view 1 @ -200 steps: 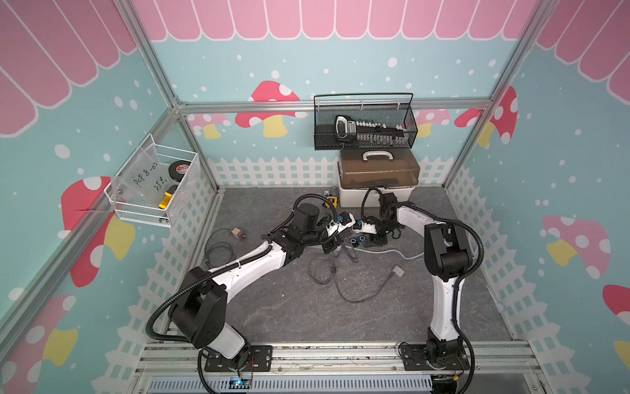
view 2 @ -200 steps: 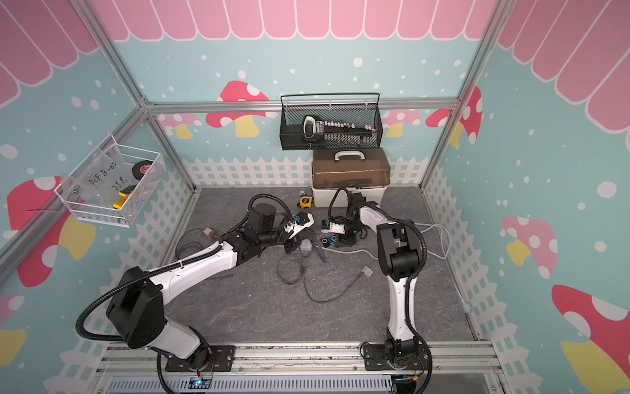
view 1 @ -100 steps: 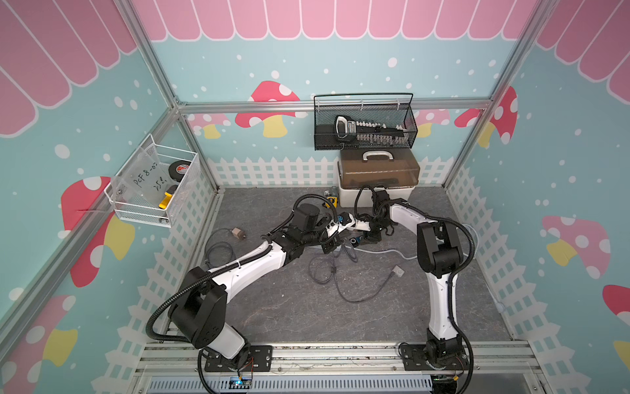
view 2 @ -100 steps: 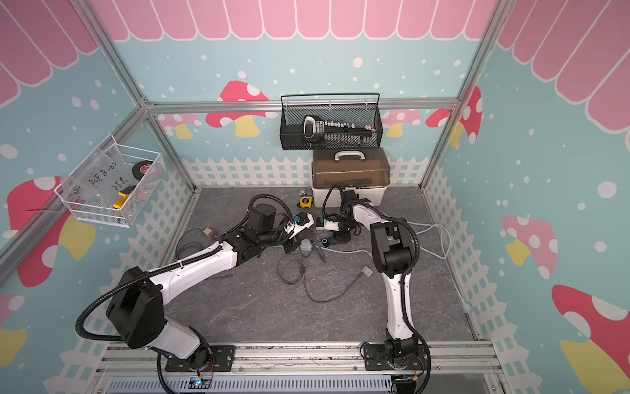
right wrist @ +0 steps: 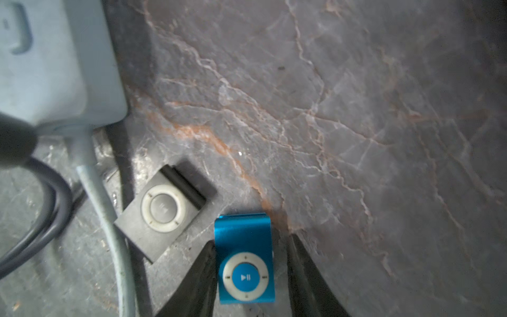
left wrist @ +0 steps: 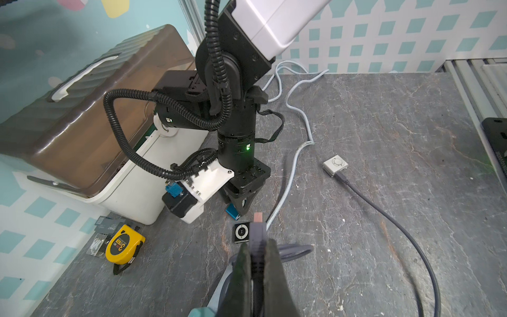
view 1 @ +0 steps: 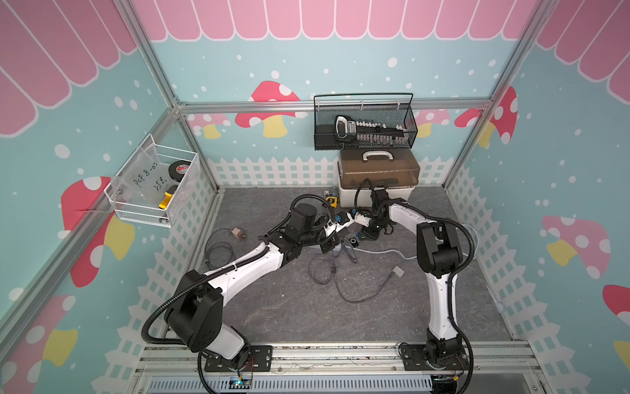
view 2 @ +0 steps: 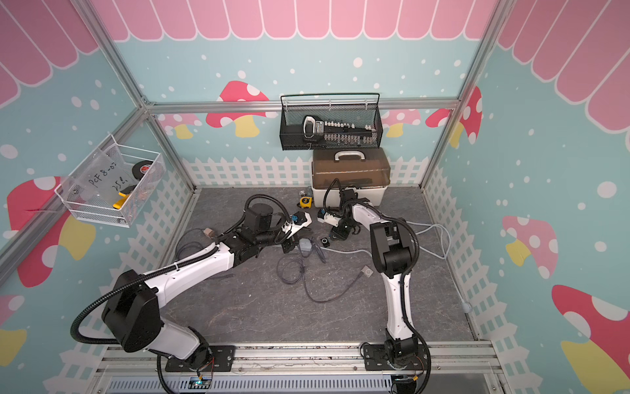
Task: Charge mp3
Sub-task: Adjust the mp3 player at the center of the board, then pick up the MP3 player from the center of the board.
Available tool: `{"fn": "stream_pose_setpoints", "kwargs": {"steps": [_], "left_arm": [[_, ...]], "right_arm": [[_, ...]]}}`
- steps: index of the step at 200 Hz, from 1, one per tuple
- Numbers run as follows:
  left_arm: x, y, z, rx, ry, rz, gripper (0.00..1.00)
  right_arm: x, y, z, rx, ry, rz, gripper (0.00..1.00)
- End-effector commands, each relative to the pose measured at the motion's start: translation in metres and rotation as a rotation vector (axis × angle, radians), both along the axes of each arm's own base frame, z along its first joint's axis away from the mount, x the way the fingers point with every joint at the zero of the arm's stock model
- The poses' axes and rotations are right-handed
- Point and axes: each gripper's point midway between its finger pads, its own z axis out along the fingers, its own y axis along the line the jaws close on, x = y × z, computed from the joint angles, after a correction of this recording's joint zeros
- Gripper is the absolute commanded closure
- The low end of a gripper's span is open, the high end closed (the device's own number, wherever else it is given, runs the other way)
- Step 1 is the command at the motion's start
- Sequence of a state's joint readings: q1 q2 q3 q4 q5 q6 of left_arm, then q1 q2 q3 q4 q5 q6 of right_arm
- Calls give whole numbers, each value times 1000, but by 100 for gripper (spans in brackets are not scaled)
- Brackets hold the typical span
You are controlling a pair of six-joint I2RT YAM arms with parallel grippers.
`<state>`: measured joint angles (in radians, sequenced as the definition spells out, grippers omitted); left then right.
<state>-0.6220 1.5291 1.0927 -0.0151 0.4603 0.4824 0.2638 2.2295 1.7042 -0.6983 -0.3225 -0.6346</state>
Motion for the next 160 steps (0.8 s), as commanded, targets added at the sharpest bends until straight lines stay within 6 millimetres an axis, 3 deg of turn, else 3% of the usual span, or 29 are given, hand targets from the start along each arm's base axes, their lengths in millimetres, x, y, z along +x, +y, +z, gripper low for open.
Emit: {"fn": "stream_pose_setpoints", "kwargs": {"steps": [1, 75, 100, 160], "left_arm": [[-4, 3, 13, -24, -46, -13, 100], [-10, 10, 17, -50, -63, 8, 100], [-11, 11, 19, -56, -70, 9, 100], [-15, 11, 21, -60, -72, -4, 100]], "right_arm": [[-8, -13, -7, -66, 76, -178, 56], [-24, -22, -13, -123, 197, -464, 57], [-32, -11, -15, -66, 197, -518, 56], [-36, -7, -21, -25, 209, -745, 58]]}}
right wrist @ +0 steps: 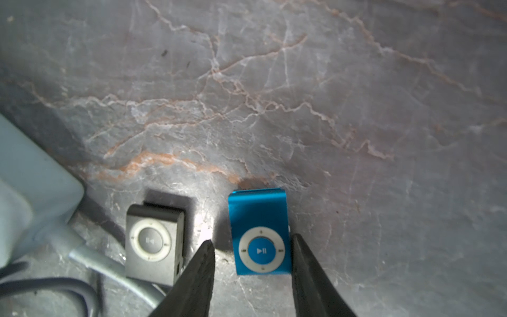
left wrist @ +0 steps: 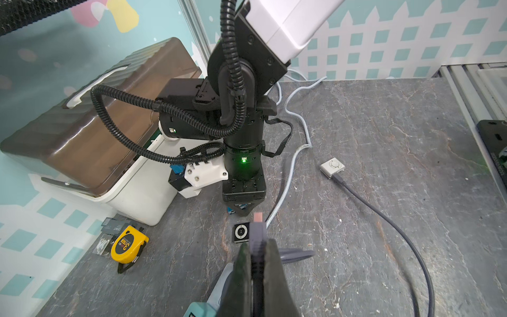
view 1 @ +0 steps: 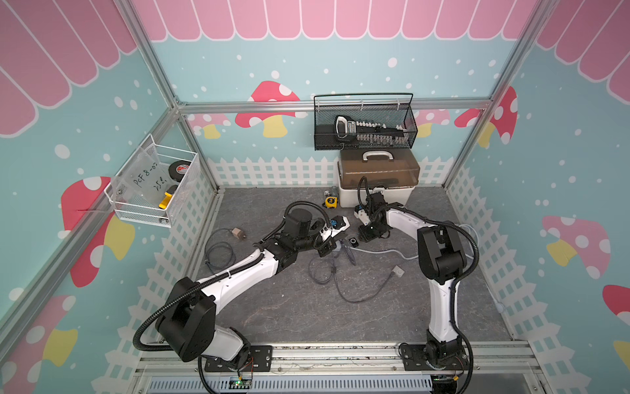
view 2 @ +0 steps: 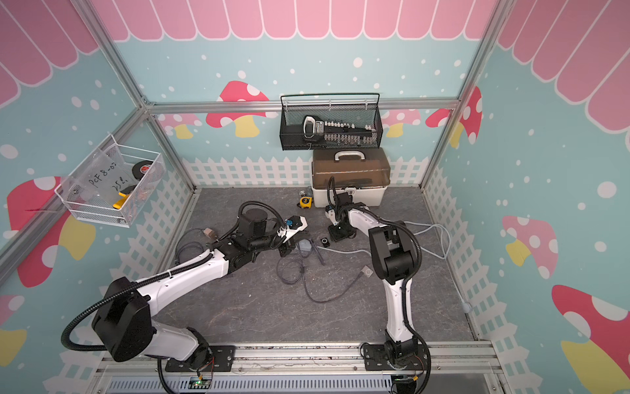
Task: Charge mp3
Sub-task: Pick up the MP3 player from the center of the board.
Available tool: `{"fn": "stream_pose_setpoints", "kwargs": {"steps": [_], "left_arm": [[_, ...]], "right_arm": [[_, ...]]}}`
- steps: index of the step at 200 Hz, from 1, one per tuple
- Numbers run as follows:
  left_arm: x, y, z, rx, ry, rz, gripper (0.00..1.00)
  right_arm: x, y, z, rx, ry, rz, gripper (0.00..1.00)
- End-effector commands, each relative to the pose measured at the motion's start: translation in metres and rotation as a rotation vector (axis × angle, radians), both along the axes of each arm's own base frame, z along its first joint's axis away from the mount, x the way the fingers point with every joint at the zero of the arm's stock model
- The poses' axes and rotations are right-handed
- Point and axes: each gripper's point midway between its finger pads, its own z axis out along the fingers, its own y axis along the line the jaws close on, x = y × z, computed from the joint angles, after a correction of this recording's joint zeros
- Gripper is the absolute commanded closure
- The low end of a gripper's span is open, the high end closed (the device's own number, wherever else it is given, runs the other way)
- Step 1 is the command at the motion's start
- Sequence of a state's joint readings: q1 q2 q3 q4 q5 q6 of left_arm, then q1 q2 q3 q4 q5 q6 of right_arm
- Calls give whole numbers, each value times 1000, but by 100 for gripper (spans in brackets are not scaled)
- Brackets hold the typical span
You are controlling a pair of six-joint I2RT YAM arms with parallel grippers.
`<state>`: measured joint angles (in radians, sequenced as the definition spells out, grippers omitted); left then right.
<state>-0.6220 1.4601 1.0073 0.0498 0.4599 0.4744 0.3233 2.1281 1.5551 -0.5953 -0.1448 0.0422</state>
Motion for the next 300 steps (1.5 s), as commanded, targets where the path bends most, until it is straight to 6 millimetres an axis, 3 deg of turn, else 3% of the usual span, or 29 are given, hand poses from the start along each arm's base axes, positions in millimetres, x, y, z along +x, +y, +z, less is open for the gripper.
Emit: {"fn": "stream_pose_setpoints", "kwargs": {"steps": [1, 29, 58, 122, 162, 195, 233, 268, 300], "left_arm": [[-4, 3, 16, -29, -40, -8, 100], [-3, 3, 19, -31, -48, -8, 100], [-3, 3, 18, -29, -50, -9, 100], [-2, 3, 23, -22, -63, -11, 100], [0, 1, 25, -21, -64, -16, 100], [1, -1, 26, -25, -63, -16, 100], [3, -1, 26, -26, -64, -11, 100], [8, -1, 25, -21, -66, 6, 100], [16, -1, 25, -21, -71, 35, 100]], "right_arm": [[-24, -3, -23, 0, 103, -128, 58], [-20, -20, -23, -75, 65, -217, 57], [-19, -14, -22, -35, 14, -201, 56], [-42, -17, -45, -33, -27, -164, 58], [-43, -13, -51, -60, -44, -103, 58], [-41, -10, -50, -59, -41, -86, 61], [-44, -8, -53, -53, -31, -68, 73], [-39, -6, -43, -51, -63, -61, 84], [-29, -9, -10, -49, -144, -61, 87]]}}
